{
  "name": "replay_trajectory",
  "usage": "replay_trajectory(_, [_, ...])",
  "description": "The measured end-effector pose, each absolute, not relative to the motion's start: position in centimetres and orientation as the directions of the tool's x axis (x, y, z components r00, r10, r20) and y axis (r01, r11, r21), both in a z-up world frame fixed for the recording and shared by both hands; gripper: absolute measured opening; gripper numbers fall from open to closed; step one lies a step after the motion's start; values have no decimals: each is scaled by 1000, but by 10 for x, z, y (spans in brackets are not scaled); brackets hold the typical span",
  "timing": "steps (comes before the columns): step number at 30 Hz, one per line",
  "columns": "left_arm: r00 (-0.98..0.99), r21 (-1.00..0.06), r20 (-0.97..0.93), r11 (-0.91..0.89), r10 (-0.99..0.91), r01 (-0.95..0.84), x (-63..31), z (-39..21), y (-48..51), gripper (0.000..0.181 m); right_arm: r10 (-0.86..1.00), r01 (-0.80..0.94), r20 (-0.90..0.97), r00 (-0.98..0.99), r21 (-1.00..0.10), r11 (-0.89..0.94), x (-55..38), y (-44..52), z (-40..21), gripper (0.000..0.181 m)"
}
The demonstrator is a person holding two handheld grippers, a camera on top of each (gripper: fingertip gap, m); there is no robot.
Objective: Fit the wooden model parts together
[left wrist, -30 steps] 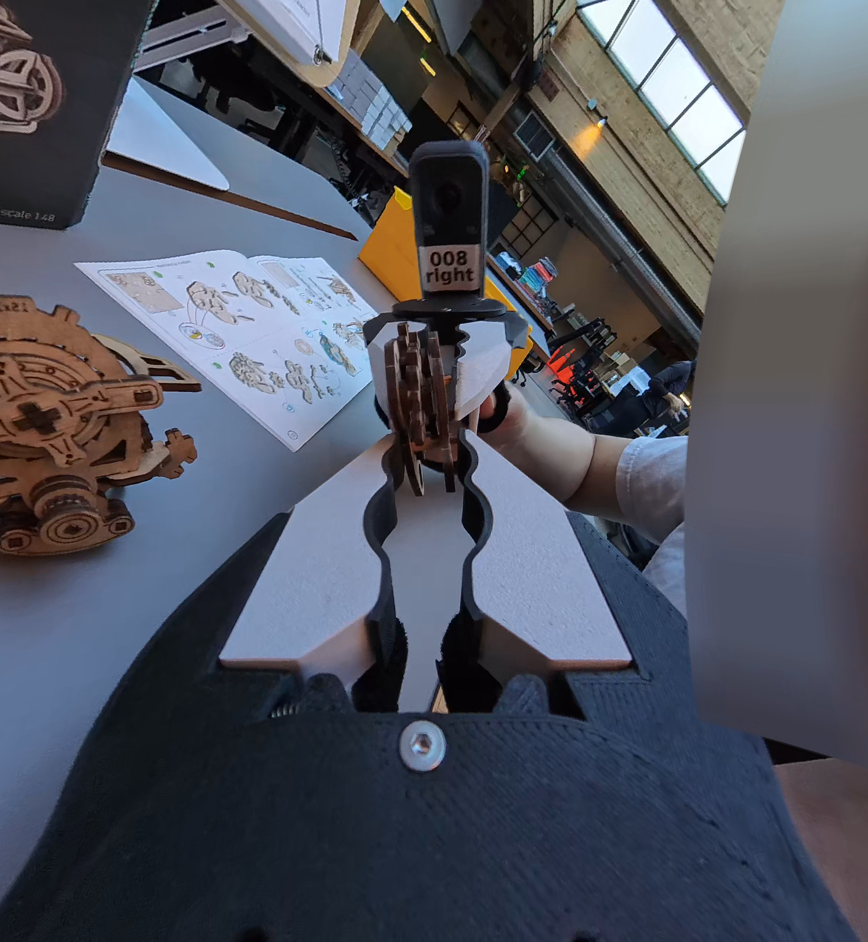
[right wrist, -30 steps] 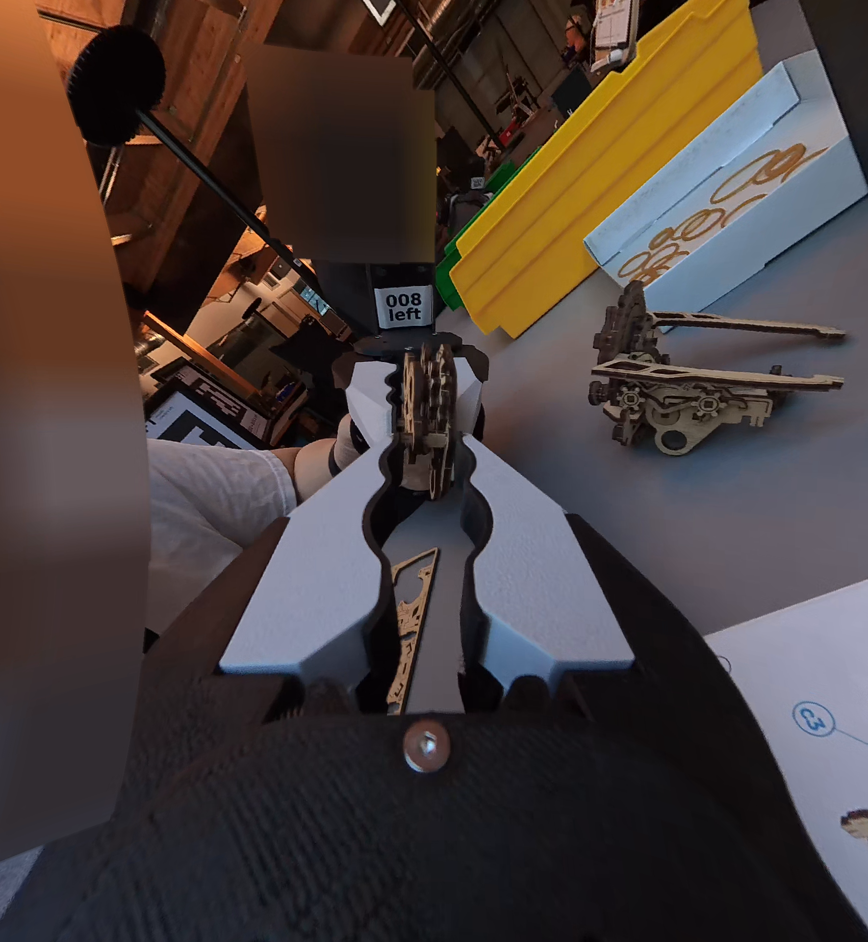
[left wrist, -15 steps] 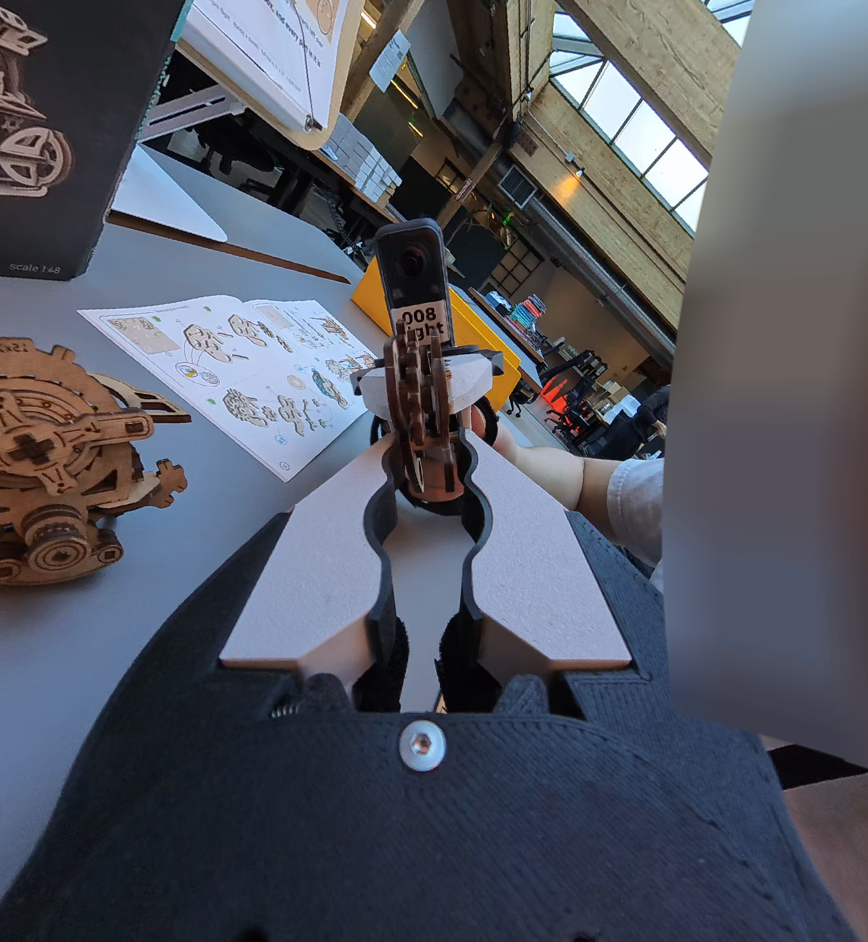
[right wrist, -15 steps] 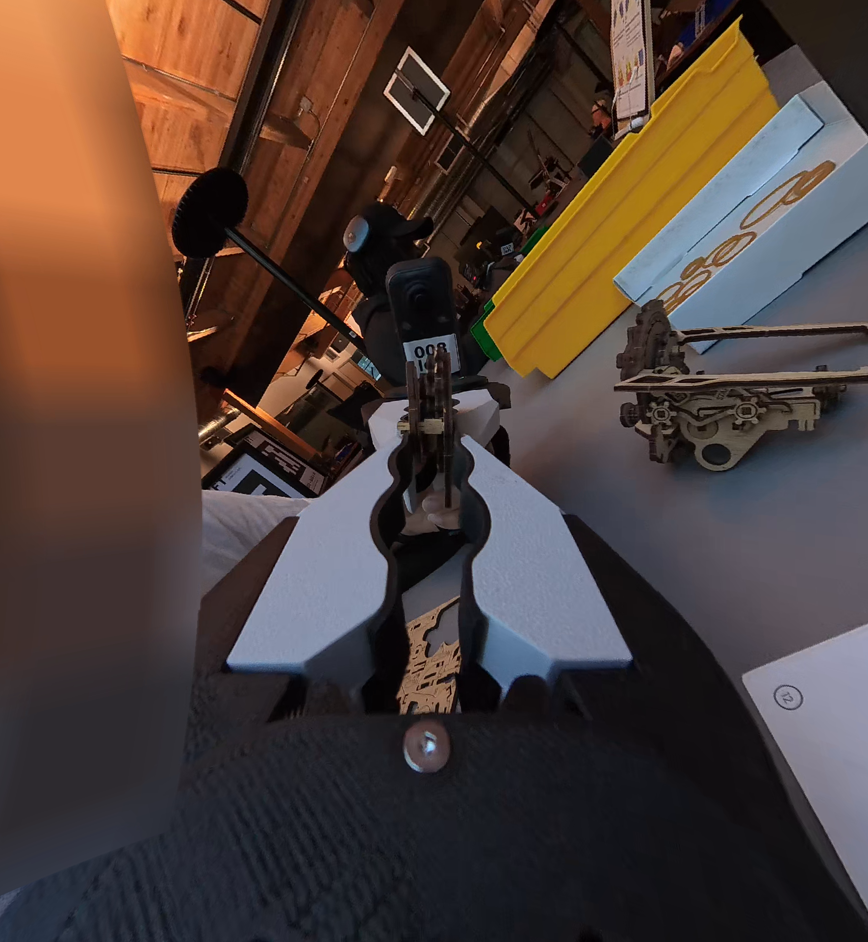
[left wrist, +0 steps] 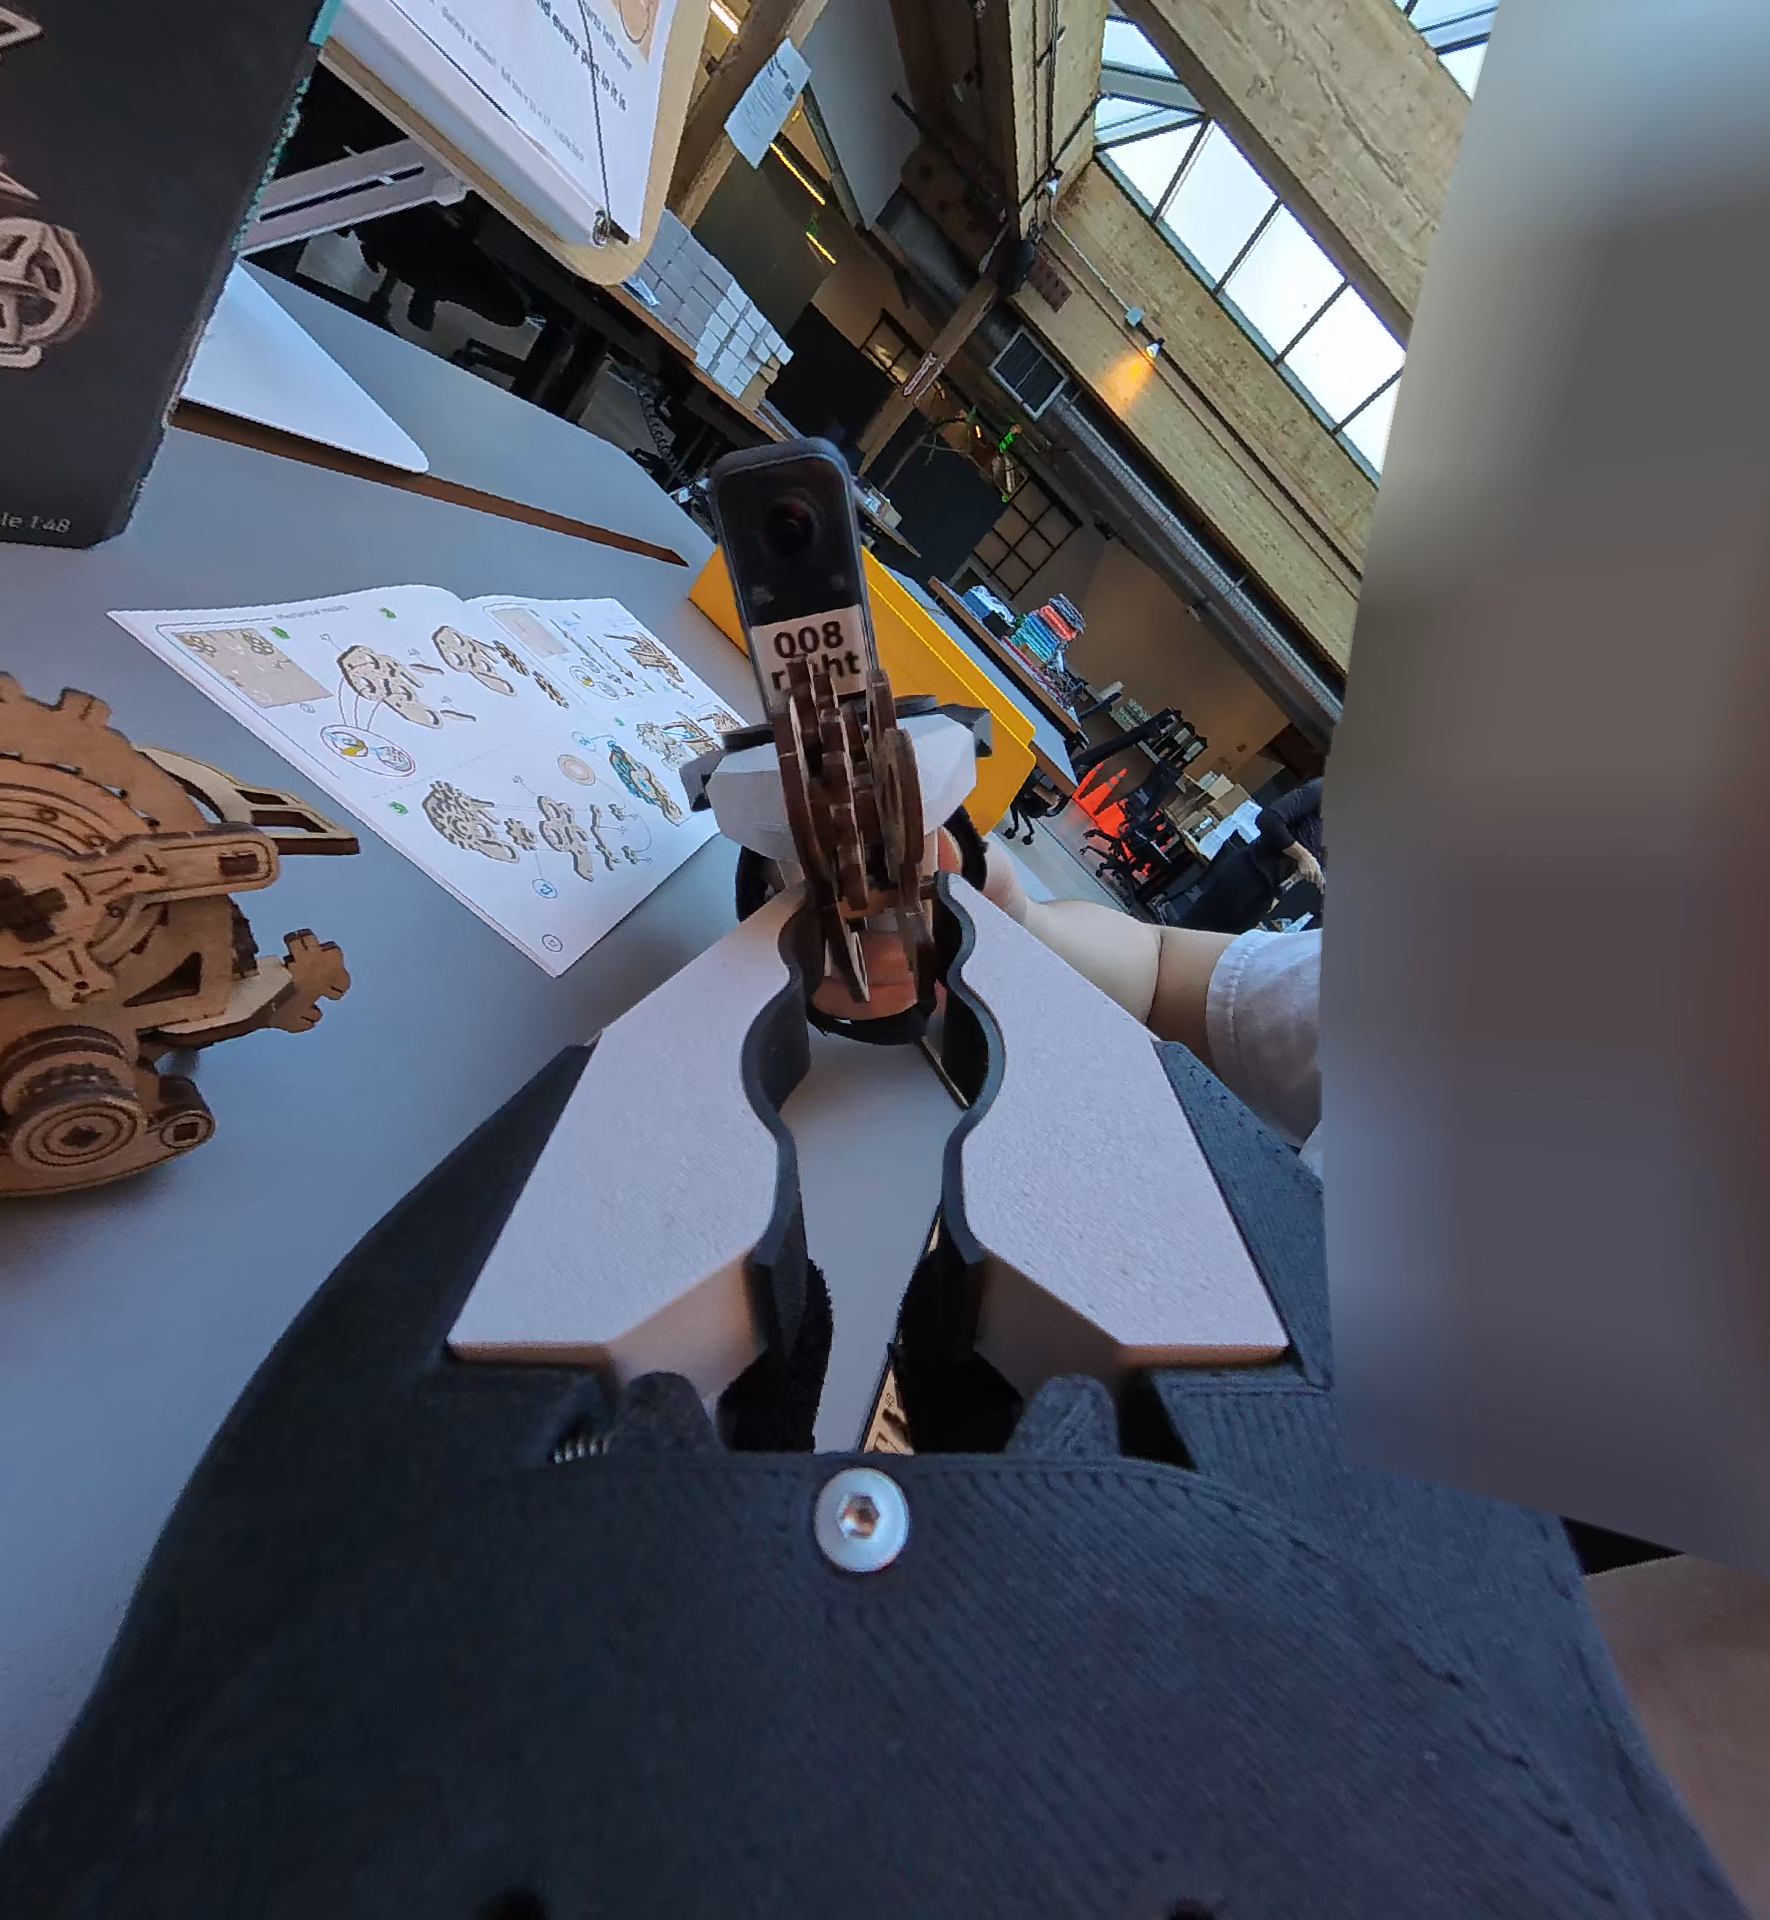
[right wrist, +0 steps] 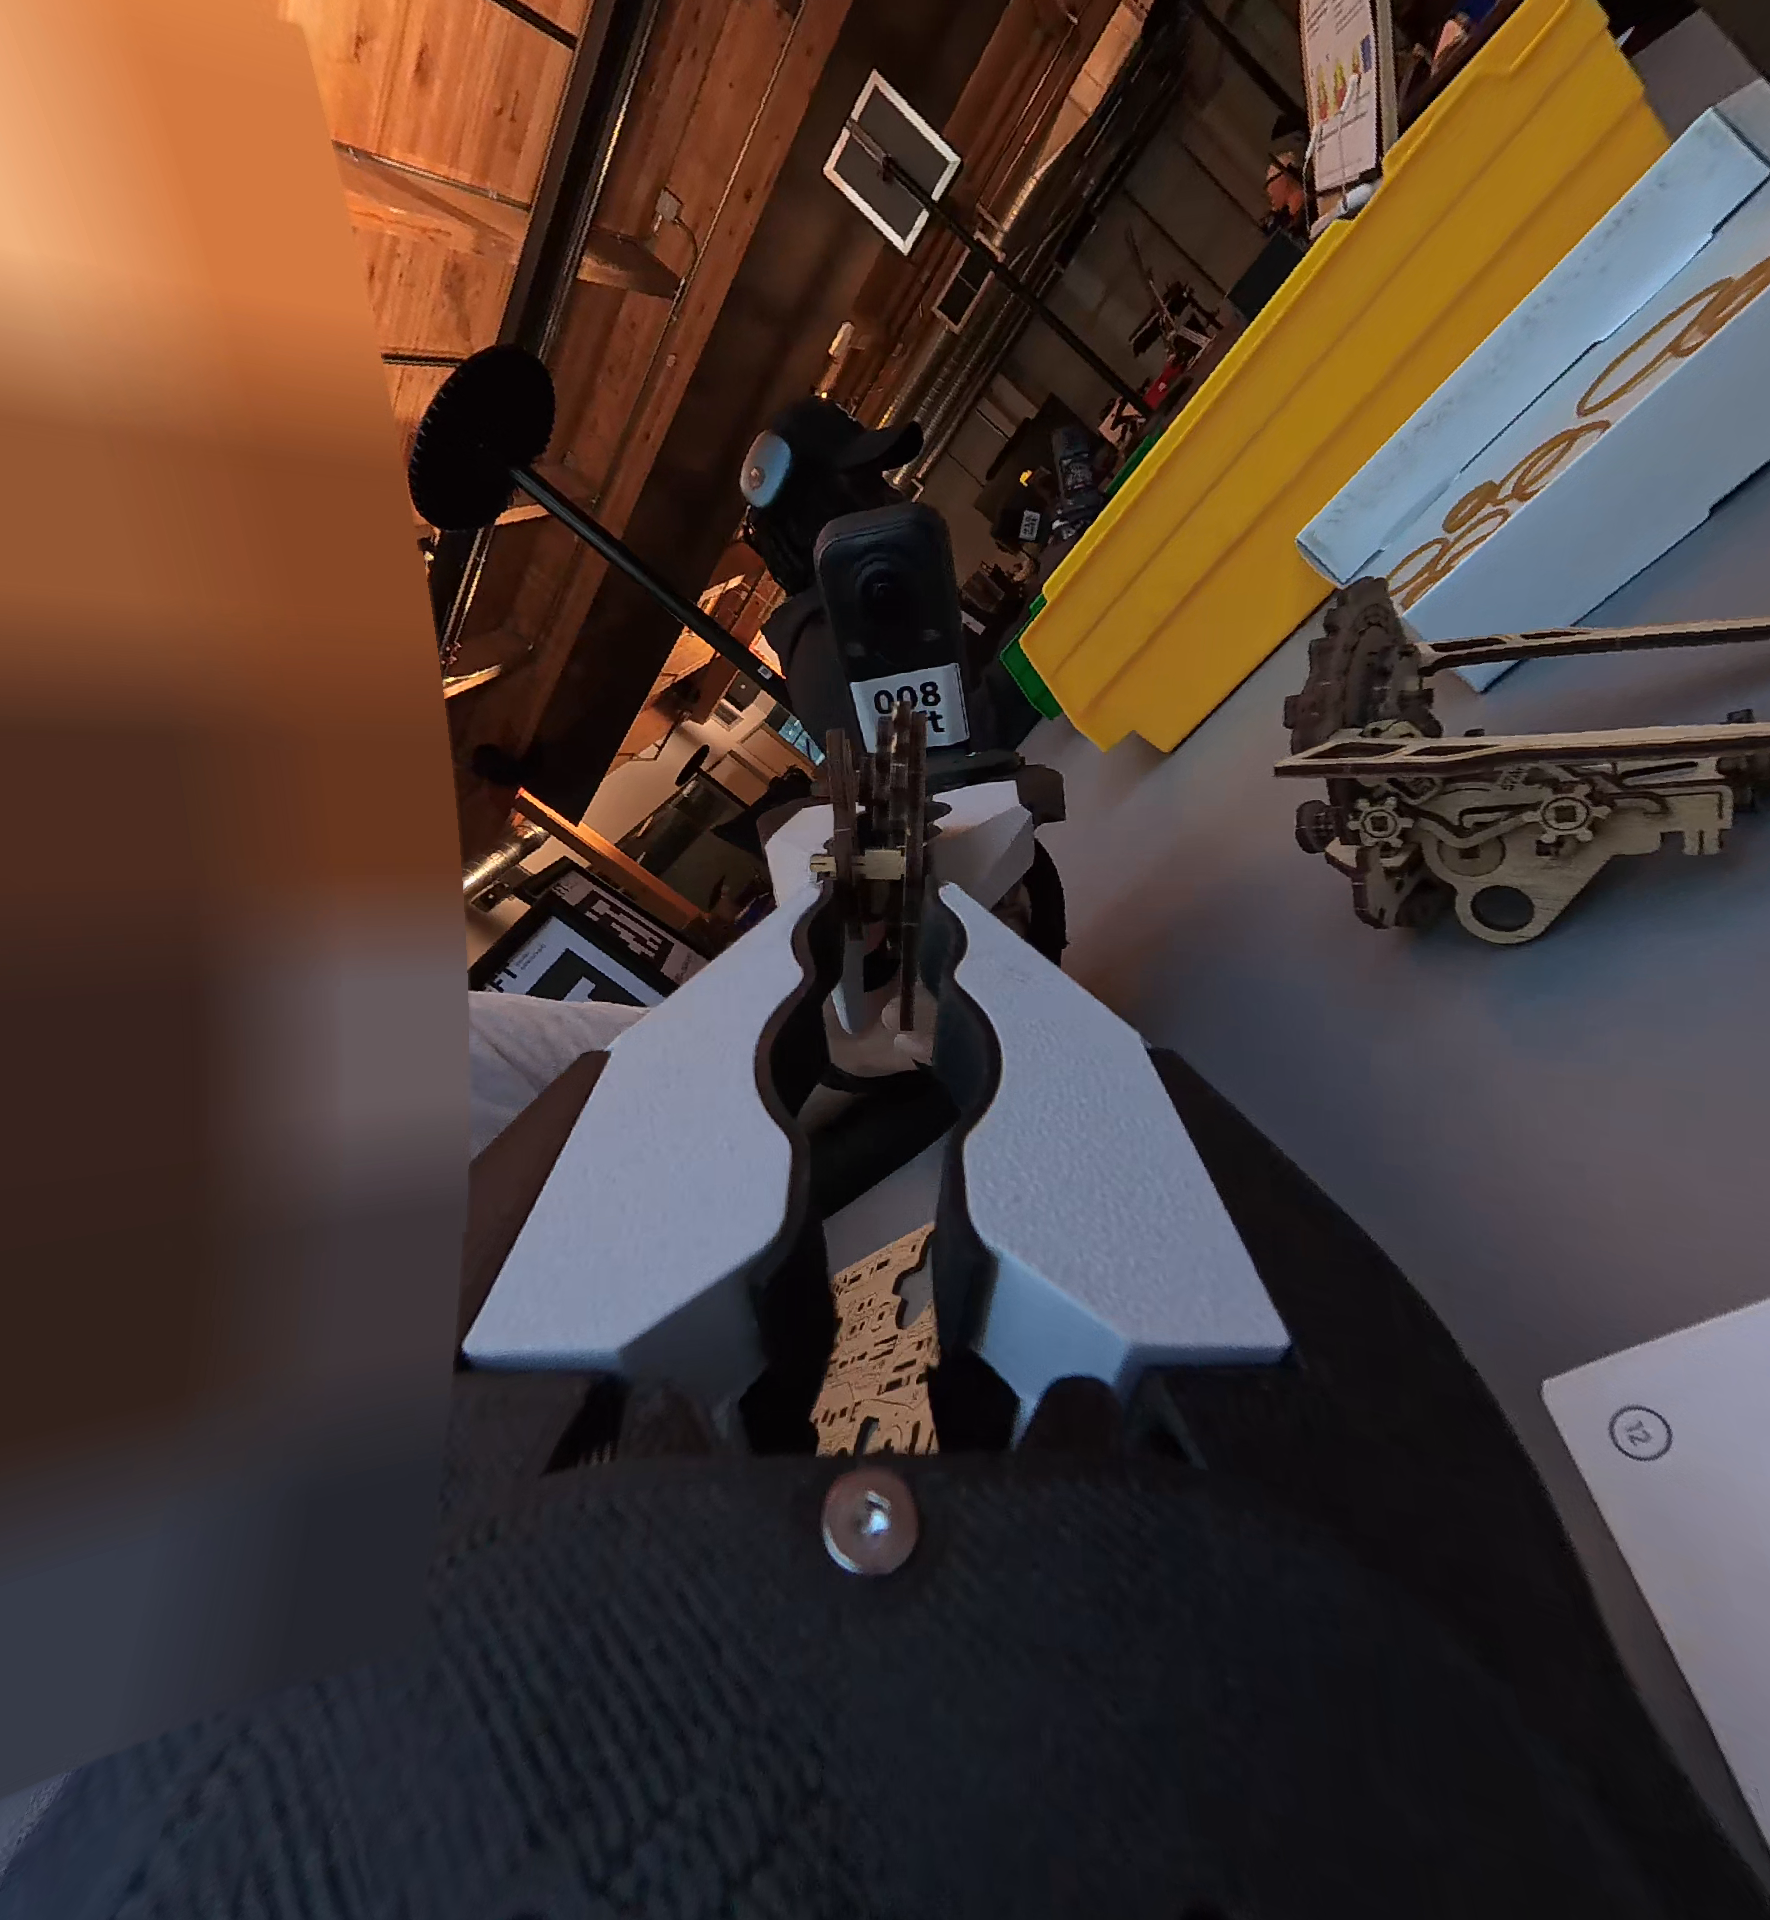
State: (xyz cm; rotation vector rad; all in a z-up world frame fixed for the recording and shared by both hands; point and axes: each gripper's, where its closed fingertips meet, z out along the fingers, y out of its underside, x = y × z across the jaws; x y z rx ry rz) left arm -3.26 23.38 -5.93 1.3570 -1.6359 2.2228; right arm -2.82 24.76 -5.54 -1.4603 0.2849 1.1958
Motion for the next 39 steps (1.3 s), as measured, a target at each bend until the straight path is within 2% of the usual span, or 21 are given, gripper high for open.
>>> replay_trajectory(1, [-605,-737,674,-433,-423,-519,-32,-60,234,18,435,-740,-776,457,-603,-298,-28,248,-56,13])
replay_trajectory(6, [-599,-734,678,-431,-426,-525,-33,-62,234,18,436,-744,-774,459,-603,-288,-28,249,-58,13])
replay_trajectory(8, [-600,-736,676,-423,-428,-528,-33,-63,233,18,429,-744,-781,454,-597,-298,-26,249,-60,22])
replay_trajectory(11, [-600,-742,671,-402,-437,-537,-34,-66,231,17,446,-689,-719,534,-675,-263,-19,245,-56,34])
replay_trajectory(15, [-622,-793,607,-318,-495,-520,-35,-72,227,18,418,-582,-635,650,-769,-262,-19,244,-59,36])
replay_trajectory(19, [-657,-844,513,-185,-553,-504,-40,-82,218,18,450,-582,-632,631,-769,-263,-22,242,-59,27])
replay_trajectory(21, [-669,-861,468,-129,-577,-491,-41,-87,216,18,502,-549,-606,617,-788,-277,-28,237,-58,16])
replay_trajectory(24, [-680,-872,430,-78,-594,-484,-42,-91,214,18,522,-459,-532,667,-845,-274,-31,233,-62,21])
replay_trajectory(28, [-705,-875,402,-17,-584,-484,-46,-97,209,18,522,-349,-439,732,-898,-266,-33,230,-70,13])
replay_trajectory(32, [-705,-866,413,-8,-576,-501,-47,-102,209,18,503,-296,-395,768,-917,-269,-33,230,-73,13])
replay_trajectory(35, [-701,-849,435,1,-565,-528,-48,-107,211,21,494,-347,-455,741,-889,-298,-33,232,-78,13])
replay_trajectory(39, [-681,-834,501,-90,-533,-544,-45,-97,217,24,493,-384,-498,713,-866,-319,-33,233,-80,13])
